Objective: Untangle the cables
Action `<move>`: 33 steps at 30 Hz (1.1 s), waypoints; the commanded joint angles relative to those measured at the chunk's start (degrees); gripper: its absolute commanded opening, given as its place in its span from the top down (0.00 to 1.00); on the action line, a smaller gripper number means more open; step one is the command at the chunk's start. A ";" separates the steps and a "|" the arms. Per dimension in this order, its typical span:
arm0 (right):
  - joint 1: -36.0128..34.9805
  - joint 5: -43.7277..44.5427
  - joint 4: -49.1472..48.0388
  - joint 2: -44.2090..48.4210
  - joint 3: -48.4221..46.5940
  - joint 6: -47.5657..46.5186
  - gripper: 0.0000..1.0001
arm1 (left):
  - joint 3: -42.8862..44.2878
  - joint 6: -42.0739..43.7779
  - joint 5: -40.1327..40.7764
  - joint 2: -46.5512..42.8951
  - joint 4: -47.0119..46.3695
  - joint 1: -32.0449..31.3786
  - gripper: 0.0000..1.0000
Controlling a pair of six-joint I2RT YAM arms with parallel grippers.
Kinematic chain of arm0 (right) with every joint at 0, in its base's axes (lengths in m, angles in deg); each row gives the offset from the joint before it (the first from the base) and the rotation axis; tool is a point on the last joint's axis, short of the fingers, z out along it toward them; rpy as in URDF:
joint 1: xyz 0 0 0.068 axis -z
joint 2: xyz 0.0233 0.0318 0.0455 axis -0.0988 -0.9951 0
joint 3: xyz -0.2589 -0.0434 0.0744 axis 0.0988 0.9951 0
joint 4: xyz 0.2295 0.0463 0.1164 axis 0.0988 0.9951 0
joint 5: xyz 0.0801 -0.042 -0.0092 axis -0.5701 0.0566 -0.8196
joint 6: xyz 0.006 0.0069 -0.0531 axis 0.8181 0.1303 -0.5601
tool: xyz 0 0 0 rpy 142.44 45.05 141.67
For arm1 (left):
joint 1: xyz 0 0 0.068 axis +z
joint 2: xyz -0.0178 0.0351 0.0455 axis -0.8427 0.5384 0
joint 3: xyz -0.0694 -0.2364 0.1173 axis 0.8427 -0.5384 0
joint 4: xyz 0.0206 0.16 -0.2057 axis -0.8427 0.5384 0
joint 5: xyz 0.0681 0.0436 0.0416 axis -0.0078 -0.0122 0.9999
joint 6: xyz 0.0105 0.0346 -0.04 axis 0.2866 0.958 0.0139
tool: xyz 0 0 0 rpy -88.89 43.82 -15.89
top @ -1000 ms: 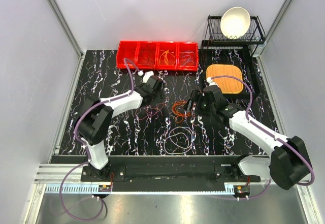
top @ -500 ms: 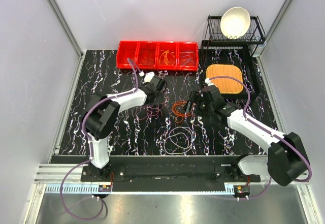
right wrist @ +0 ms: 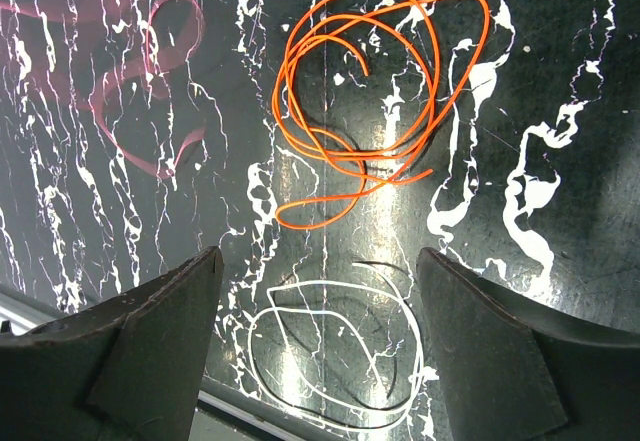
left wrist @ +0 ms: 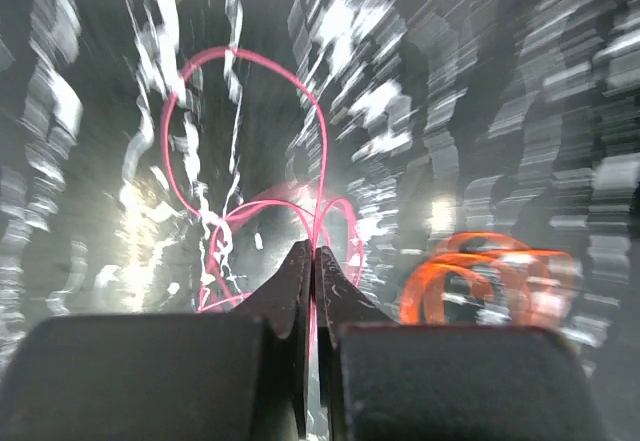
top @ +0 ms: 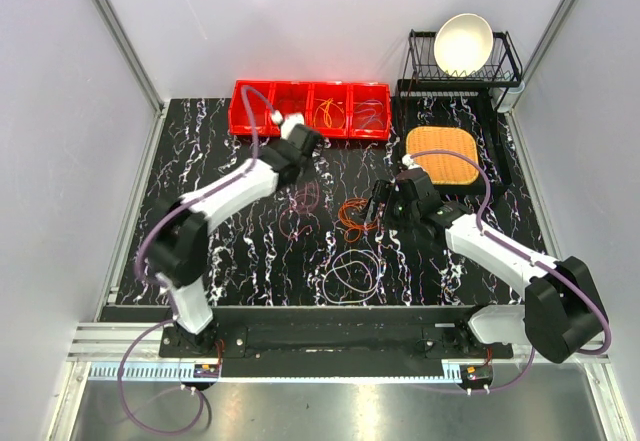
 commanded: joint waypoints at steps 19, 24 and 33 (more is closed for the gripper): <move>-4.46 1.49 -0.55 2.28 -2.20 3.29 0.18 | -4.92 12.50 -2.06 -41.14 6.83 14.08 1.00; -5.43 2.19 0.15 3.07 -2.21 3.55 0.18 | -0.87 13.56 -2.24 -40.44 9.20 15.05 1.00; -6.04 2.37 0.33 3.69 -0.98 3.90 0.18 | -4.98 11.89 -9.17 -37.55 6.49 15.23 1.00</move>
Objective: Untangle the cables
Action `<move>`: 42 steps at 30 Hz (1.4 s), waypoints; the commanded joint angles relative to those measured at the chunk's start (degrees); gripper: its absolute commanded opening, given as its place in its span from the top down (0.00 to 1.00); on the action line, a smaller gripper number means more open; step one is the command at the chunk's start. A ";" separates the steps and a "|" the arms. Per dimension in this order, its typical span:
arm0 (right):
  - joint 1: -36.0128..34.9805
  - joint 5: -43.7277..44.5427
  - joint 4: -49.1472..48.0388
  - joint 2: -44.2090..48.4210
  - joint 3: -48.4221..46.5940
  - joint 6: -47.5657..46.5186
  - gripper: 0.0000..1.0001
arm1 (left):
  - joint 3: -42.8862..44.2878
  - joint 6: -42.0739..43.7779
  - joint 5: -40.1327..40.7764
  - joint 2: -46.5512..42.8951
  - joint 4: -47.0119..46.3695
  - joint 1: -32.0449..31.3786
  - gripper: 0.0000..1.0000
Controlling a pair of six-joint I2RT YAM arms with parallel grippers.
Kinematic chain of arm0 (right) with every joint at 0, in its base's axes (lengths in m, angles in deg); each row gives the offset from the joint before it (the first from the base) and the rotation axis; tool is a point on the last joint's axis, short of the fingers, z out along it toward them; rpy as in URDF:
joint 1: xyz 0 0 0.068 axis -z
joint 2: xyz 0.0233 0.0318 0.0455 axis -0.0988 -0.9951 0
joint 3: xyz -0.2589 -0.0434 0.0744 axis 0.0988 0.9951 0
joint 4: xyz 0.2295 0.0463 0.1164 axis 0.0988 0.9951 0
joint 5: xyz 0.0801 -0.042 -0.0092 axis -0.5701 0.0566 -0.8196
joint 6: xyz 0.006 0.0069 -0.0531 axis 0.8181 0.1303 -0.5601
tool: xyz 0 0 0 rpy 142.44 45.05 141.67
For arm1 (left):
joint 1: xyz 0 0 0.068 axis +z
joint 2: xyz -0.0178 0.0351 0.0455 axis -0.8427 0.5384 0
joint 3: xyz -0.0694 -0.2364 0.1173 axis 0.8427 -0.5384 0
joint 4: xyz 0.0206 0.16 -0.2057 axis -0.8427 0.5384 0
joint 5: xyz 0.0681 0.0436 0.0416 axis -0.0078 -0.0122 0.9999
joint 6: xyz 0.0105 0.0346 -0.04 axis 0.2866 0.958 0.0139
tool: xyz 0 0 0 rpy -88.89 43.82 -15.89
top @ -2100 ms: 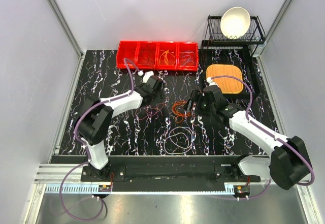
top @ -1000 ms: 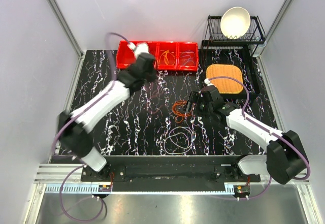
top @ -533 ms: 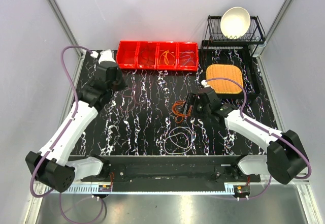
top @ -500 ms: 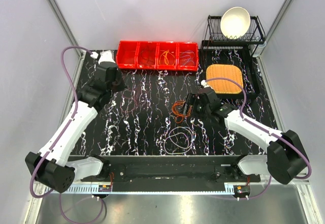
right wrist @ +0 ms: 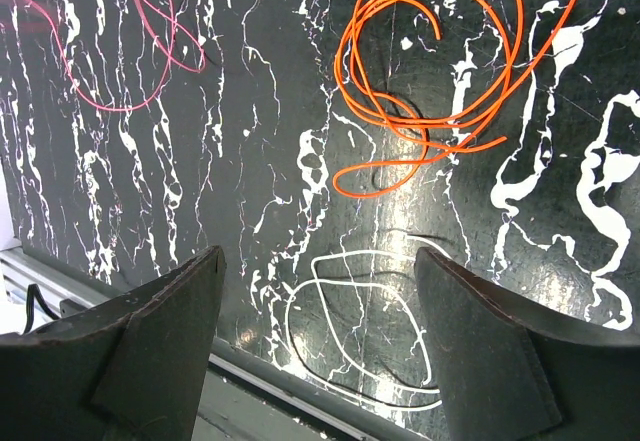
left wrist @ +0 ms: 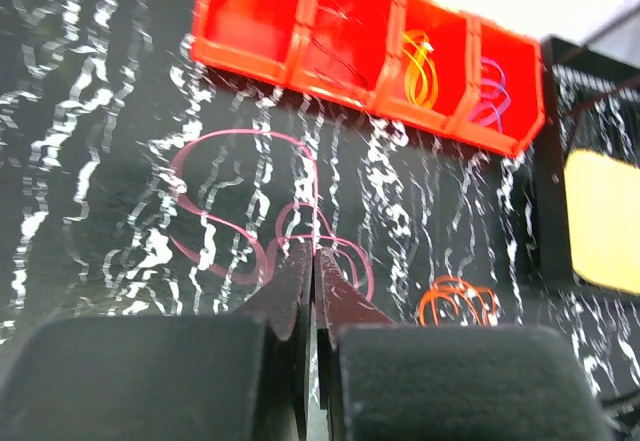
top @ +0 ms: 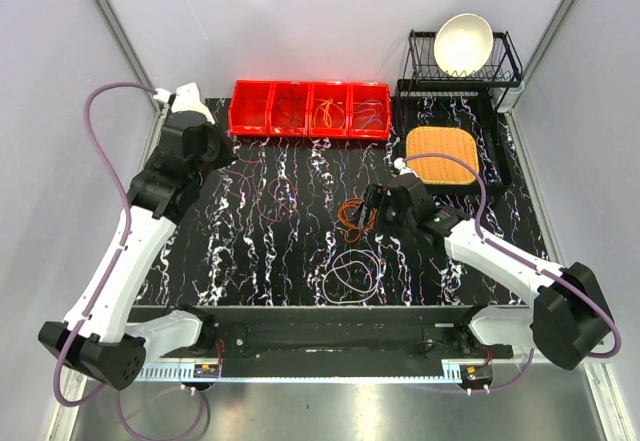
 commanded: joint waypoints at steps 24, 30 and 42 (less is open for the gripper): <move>-1.52 0.68 -3.01 -4.54 -0.67 0.32 0.18 | -16.48 -4.18 -8.54 20.96 -12.18 -3.92 1.00; -1.52 0.68 -3.53 -5.33 -0.58 0.32 0.18 | -17.97 -3.82 -8.45 23.24 -14.20 -4.27 1.00; -1.61 0.94 -3.62 -6.12 -0.58 0.23 0.18 | -18.85 -3.47 -8.81 25.01 -16.41 -4.62 0.84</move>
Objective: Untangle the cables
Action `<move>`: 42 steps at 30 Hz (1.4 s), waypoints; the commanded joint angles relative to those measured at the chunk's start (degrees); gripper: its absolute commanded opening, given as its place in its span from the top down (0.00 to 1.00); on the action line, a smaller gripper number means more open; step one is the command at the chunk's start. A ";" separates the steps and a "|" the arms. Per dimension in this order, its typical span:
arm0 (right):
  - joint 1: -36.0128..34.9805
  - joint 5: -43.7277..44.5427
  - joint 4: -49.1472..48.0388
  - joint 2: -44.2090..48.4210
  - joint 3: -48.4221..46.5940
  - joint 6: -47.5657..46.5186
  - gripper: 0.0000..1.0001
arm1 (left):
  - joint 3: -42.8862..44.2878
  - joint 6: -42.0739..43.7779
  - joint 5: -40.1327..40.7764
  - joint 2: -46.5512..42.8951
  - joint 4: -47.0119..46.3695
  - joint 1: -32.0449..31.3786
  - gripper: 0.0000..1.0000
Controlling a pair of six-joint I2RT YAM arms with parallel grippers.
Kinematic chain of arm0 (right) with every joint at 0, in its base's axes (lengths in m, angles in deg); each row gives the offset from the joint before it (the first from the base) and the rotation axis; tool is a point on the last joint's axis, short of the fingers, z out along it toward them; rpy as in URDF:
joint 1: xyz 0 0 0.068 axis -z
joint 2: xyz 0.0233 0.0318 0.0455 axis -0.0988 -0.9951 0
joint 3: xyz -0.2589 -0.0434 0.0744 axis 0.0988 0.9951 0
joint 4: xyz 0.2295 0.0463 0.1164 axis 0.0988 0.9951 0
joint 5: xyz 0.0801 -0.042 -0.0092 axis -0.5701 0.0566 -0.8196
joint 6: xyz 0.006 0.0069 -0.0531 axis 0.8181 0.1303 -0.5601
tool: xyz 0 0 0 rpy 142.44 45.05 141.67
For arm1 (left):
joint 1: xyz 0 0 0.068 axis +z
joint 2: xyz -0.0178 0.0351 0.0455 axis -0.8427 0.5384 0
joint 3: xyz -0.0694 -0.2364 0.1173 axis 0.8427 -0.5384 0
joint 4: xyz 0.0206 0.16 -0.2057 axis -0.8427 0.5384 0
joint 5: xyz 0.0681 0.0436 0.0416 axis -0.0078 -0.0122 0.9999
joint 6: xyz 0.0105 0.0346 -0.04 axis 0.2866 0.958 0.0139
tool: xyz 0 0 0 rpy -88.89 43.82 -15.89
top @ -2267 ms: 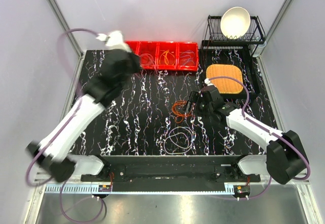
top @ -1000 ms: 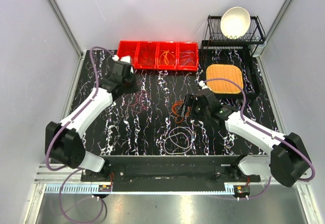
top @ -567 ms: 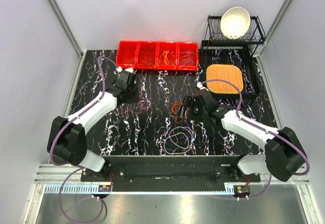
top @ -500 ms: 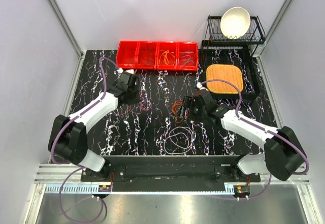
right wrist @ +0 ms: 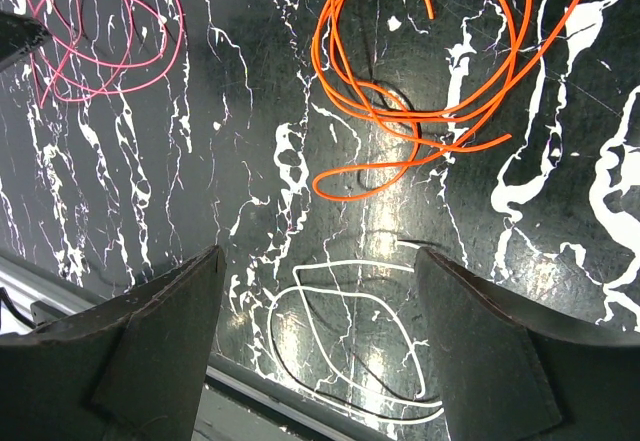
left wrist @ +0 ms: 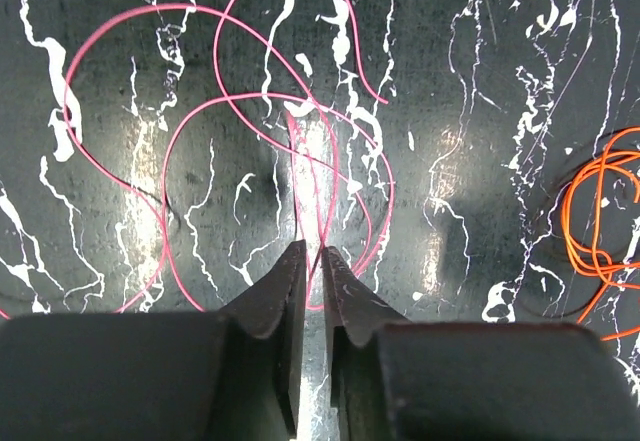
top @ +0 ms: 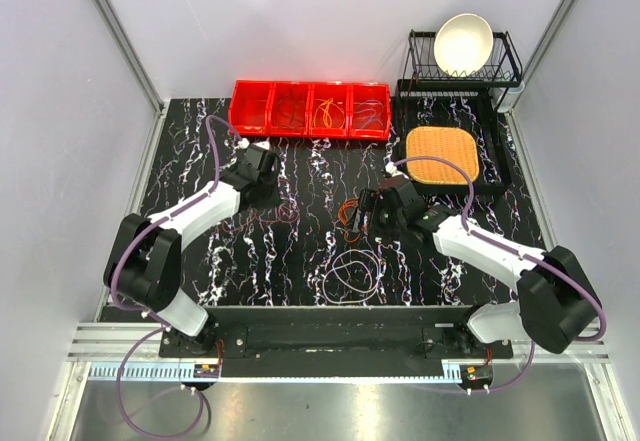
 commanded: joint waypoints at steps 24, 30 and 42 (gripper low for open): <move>-0.65 1.08 -2.42 -1.63 -0.58 0.05 0.18 | -2.55 -0.28 0.55 -2.98 -4.83 -0.69 0.76; -0.65 1.08 -2.60 -1.63 -0.40 -0.04 0.18 | -6.77 -1.25 0.90 -6.41 -6.94 -0.60 0.71; -0.65 0.55 -2.86 -1.63 -0.23 0.23 0.18 | -10.73 -1.69 3.89 -12.13 -7.38 -0.51 0.29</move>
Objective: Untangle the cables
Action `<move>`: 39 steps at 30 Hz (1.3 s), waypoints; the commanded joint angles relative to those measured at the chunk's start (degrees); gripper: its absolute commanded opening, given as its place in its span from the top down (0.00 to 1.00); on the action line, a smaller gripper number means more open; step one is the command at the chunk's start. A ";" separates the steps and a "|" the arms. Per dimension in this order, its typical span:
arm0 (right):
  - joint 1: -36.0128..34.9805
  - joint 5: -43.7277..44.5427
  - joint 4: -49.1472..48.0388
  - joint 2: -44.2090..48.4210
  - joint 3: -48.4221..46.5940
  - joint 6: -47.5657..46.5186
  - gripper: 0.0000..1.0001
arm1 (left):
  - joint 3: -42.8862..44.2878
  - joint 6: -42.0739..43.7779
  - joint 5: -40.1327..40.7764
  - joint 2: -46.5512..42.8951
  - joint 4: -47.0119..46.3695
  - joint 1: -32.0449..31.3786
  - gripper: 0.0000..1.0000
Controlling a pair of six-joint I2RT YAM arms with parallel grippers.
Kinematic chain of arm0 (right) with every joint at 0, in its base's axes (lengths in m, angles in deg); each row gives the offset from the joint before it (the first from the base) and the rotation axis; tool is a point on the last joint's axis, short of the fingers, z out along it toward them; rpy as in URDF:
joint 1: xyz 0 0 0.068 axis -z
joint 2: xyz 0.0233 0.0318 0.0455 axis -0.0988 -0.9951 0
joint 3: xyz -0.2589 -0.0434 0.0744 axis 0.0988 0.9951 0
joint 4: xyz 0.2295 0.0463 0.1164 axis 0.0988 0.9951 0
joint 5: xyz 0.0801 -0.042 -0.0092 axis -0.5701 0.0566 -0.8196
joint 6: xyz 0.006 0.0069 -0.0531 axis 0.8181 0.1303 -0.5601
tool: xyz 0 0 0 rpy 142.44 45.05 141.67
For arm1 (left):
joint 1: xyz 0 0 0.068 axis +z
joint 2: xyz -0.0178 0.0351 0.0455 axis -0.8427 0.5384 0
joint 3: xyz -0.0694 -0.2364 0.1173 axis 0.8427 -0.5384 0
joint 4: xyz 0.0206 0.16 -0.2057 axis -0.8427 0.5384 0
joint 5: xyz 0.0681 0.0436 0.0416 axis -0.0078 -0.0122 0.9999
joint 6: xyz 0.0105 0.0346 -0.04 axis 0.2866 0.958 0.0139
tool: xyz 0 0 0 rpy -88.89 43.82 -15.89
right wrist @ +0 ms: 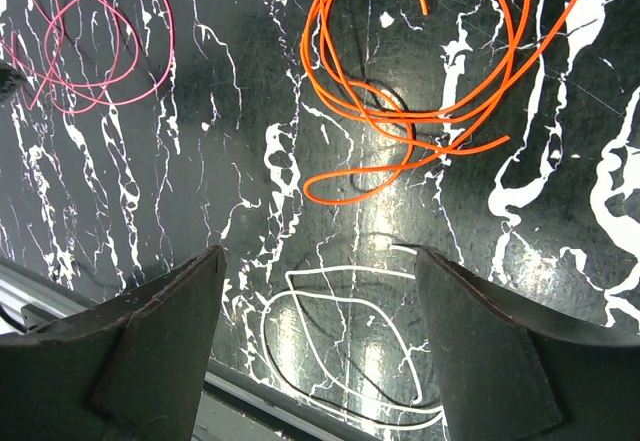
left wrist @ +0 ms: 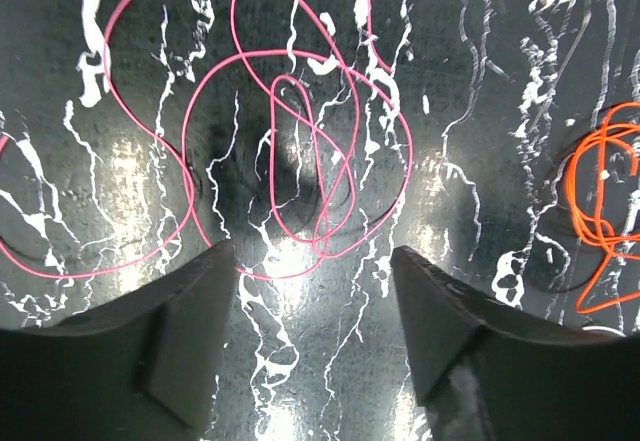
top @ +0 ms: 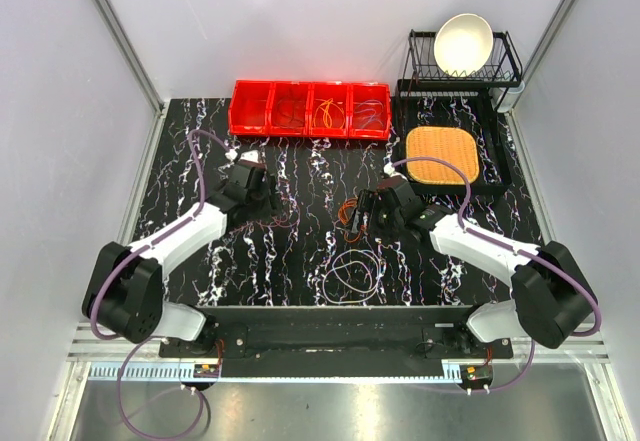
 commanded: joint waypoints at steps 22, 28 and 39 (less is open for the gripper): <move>-0.74 0.92 -2.21 -0.45 -0.69 -0.56 0.18 | 8.33 2.34 -2.15 12.30 -4.89 -0.08 1.00; -0.74 1.01 -2.30 -1.06 -1.48 -0.91 0.18 | 23.60 5.07 0.93 11.86 6.88 2.29 1.00; -0.65 -0.22 -3.52 -2.38 -2.80 -2.85 0.17 | 58.66 5.77 -0.92 21.25 23.24 9.76 1.00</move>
